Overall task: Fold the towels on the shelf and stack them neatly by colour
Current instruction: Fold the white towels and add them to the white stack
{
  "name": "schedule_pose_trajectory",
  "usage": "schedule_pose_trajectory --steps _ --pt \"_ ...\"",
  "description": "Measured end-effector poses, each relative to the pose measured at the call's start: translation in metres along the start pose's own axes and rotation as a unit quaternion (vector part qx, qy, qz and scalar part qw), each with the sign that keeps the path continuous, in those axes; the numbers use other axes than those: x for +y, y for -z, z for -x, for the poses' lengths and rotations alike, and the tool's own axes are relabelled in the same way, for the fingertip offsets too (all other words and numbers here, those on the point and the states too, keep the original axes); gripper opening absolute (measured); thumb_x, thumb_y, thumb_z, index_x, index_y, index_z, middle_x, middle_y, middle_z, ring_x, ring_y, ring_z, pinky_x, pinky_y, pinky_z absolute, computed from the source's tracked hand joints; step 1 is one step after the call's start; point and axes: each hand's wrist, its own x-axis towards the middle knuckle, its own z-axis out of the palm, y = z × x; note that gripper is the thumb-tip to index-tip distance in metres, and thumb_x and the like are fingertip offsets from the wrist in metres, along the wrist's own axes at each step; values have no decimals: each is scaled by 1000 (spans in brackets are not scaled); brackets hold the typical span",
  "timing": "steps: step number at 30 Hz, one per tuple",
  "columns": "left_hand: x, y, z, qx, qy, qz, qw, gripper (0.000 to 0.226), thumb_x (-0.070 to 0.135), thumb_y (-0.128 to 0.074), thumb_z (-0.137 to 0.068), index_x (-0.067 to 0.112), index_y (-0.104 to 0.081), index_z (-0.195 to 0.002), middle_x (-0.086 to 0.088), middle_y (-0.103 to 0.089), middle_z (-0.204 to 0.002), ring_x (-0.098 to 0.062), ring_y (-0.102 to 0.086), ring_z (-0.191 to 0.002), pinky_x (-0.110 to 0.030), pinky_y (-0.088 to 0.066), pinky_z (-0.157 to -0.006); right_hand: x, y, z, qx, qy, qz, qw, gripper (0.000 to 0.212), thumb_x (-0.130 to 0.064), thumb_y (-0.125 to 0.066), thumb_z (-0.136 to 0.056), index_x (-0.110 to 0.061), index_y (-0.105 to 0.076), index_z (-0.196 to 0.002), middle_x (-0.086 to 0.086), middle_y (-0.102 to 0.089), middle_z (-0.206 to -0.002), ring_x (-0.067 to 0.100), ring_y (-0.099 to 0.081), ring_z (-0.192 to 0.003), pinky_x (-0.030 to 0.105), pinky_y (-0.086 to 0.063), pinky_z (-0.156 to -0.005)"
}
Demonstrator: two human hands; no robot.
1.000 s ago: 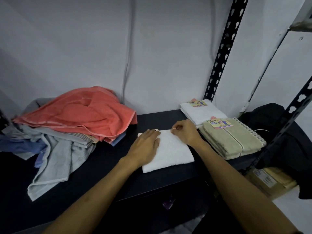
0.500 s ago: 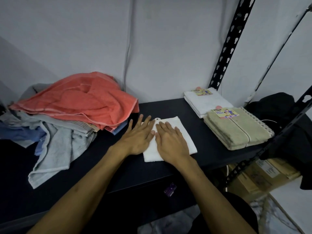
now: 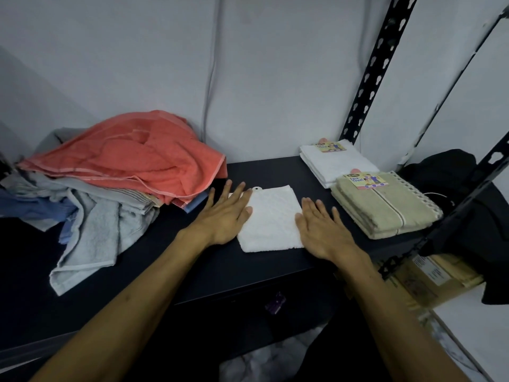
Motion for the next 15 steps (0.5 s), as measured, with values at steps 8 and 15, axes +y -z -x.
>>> schedule_pose_trajectory --steps 8,15 --pt "37 -9 -1 70 -7 134 988 55 30 -28 -110 12 -19 -161 0 -12 -169 -17 -2 -157 -37 0 -127 -49 -2 -17 70 150 -56 985 52 -30 -22 -109 -14 -20 -159 3 -17 -167 15 -12 -154 34 -11 -125" --pt "26 -12 0 10 -23 -9 1000 70 56 -13 -105 20 10 -161 9 15 -168 -7 21 -152 -35 16 -123 -5 -8 -24 19 61 -29 998 58 -43 -8 -107 -23 4 -160 -9 5 -168 7 7 -153 38 5 -125"
